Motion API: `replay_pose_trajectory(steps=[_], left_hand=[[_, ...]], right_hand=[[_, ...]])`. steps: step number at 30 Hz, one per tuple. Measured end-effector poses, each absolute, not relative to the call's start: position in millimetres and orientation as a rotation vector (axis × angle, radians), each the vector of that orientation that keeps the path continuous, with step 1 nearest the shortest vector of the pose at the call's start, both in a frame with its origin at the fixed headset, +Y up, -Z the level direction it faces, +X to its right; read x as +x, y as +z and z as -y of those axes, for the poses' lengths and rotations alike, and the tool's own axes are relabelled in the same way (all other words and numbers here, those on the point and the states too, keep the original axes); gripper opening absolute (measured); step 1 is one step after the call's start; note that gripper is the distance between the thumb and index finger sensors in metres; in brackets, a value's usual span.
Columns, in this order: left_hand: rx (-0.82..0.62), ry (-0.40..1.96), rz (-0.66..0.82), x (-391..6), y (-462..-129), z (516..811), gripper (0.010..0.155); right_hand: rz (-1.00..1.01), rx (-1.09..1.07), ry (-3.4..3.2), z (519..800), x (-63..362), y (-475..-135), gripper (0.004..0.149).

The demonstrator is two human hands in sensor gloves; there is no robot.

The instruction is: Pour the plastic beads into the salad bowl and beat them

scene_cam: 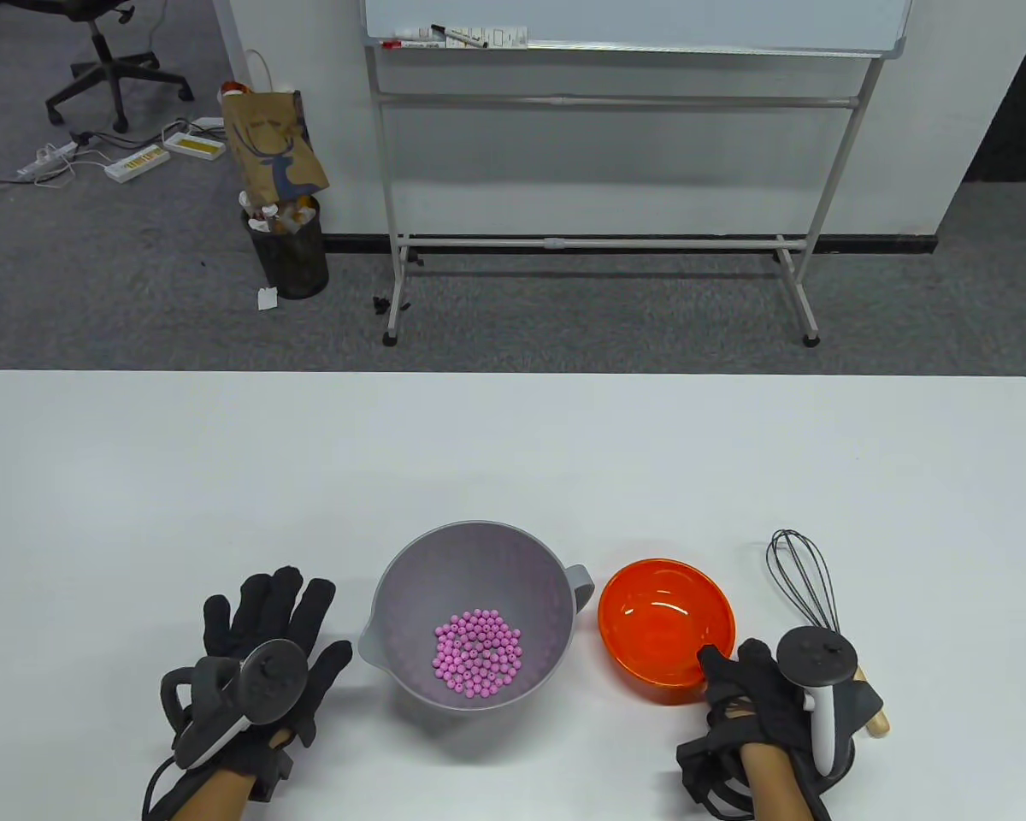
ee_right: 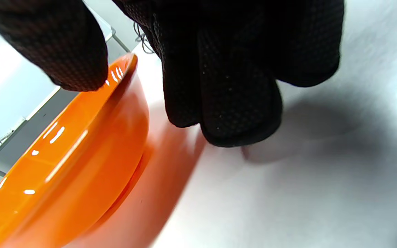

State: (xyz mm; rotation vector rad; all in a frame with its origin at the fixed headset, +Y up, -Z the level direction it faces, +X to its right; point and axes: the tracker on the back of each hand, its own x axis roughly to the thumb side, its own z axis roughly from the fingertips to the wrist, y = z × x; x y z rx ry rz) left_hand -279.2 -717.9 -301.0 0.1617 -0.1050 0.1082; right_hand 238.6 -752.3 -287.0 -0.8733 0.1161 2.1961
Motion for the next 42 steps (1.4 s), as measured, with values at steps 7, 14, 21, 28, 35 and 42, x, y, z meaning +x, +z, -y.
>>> replay_pose_trajectory(steps=[7,14,21,28,35,42], left_hand=[[0.177,0.126,0.114,-276.3,-298.8,713.4,0.072],[0.175,0.109,0.116,-275.0,-298.5,713.8,0.072],[0.166,0.091,0.114,-275.1,-299.2,715.5,0.072],[0.157,0.084,0.11,-275.4,-299.0,714.7,0.072],[0.145,0.082,0.096,-277.8,-300.0,715.2,0.072],[0.143,0.098,0.088,-278.7,-299.2,712.4,0.073]], right_hand=[[0.18,-0.771,2.434,694.4,238.9,-271.9,0.077],[0.258,-0.896,2.68,680.6,268.3,-279.1,0.072],[0.025,-1.177,2.696,716.5,307.6,-291.6,0.076],[-0.205,-1.308,2.62,766.4,334.4,-294.6,0.063],[-0.079,-1.321,2.544,756.5,338.4,-286.4,0.058],[0.352,-0.992,2.253,723.7,333.8,-266.9,0.058]])
